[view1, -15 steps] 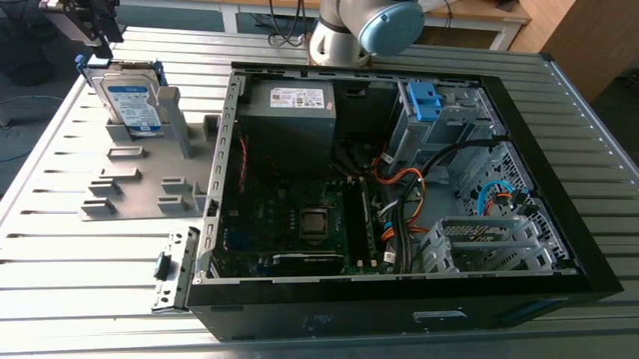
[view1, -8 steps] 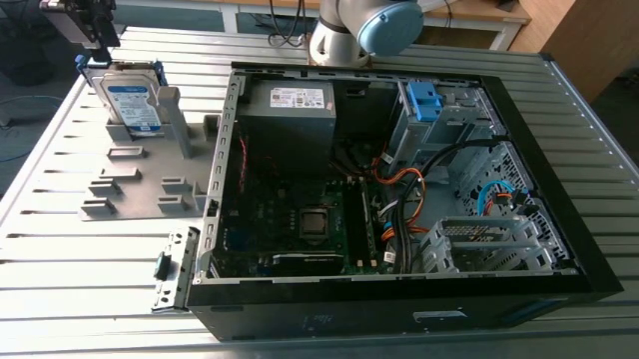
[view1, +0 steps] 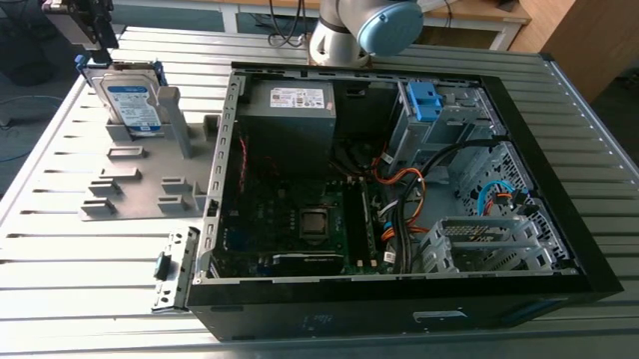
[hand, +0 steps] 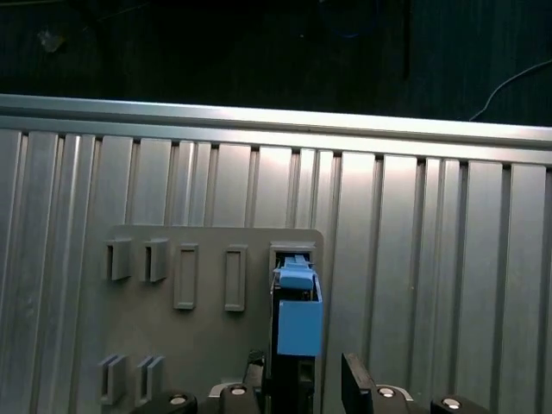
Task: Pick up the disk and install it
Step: 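Pick up the disk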
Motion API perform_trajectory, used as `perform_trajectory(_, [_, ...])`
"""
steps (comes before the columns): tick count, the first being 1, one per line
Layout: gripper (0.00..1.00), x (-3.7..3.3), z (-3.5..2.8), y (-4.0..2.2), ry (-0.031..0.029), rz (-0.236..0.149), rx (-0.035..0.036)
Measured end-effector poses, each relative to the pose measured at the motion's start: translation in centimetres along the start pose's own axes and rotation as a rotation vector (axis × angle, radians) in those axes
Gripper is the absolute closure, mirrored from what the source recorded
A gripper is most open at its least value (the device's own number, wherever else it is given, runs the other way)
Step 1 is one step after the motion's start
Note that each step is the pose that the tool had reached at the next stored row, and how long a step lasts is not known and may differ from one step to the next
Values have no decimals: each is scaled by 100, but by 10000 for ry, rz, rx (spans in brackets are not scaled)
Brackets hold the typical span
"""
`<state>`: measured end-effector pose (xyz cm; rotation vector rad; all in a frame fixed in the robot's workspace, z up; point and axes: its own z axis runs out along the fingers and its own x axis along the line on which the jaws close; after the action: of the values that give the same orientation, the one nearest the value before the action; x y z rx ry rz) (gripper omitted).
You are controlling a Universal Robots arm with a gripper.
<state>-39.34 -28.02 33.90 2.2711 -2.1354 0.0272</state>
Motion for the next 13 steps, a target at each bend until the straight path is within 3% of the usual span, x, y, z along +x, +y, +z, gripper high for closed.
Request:
perform_trajectory(3, [52,0,0,3,0,1,0])
perform_trajectory(6, [40,0,0,4,0,1,0])
perform_trajectory(9, [40,-1,2,12,0,-1,0])
perform_trajectory(13, [40,13,54,85,0,-14,0])
